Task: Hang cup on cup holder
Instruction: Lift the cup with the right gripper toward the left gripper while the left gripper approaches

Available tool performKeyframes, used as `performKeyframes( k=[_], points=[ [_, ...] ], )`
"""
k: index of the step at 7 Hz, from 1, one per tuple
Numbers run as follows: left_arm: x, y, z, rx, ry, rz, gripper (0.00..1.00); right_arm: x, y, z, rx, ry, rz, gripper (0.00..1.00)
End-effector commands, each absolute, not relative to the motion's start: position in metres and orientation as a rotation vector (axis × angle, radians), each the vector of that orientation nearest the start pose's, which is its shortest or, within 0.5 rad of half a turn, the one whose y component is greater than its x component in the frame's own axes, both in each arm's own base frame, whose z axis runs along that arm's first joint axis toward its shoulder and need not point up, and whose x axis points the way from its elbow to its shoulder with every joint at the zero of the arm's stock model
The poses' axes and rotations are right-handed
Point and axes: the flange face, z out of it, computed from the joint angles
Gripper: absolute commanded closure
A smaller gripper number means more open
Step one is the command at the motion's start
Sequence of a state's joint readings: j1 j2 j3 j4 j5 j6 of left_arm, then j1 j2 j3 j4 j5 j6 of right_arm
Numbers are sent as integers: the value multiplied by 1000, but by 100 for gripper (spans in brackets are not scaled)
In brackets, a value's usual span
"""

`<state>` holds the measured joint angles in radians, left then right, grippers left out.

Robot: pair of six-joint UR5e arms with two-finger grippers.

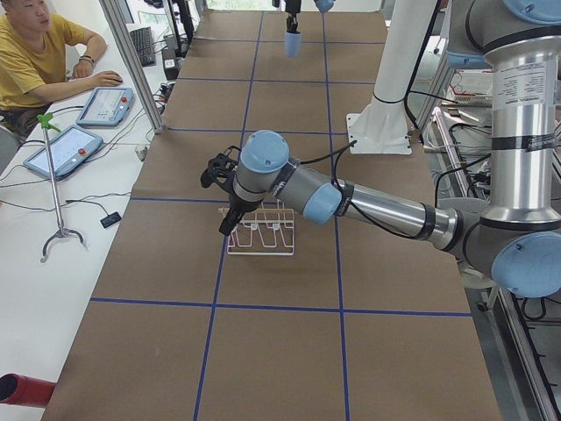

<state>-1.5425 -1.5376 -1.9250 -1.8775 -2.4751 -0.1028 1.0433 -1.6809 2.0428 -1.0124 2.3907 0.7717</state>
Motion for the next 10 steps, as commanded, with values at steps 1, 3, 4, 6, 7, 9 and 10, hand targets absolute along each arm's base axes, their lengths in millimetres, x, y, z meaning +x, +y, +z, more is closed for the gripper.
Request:
performKeyframes(
  k=[1, 3, 4, 6, 7, 9, 10],
  points=[
    [-14, -509, 383, 495, 1029, 110, 2, -172, -434, 319, 268, -1295, -51, 100],
    [30, -510, 319, 461, 1161, -1, 2, -166, -419, 272, 299, -1538, 31, 100],
    [59, -499, 296, 415, 1252, -18, 2, -161, -410, 255, 311, -1634, 33, 100],
    [104, -480, 231, 252, 1452, -60, 2, -162, -406, 227, 350, -1732, 18, 100],
    [129, -468, 205, 194, 1528, -60, 2, -173, -402, 215, 371, -1785, 19, 100],
    [163, -444, 180, 81, 1622, -45, 2, -221, -371, 202, 421, -1980, 41, 100],
    [184, -423, 163, 7, 1683, -22, 2, -246, -353, 196, 434, -2075, 60, 100]
  ],
)
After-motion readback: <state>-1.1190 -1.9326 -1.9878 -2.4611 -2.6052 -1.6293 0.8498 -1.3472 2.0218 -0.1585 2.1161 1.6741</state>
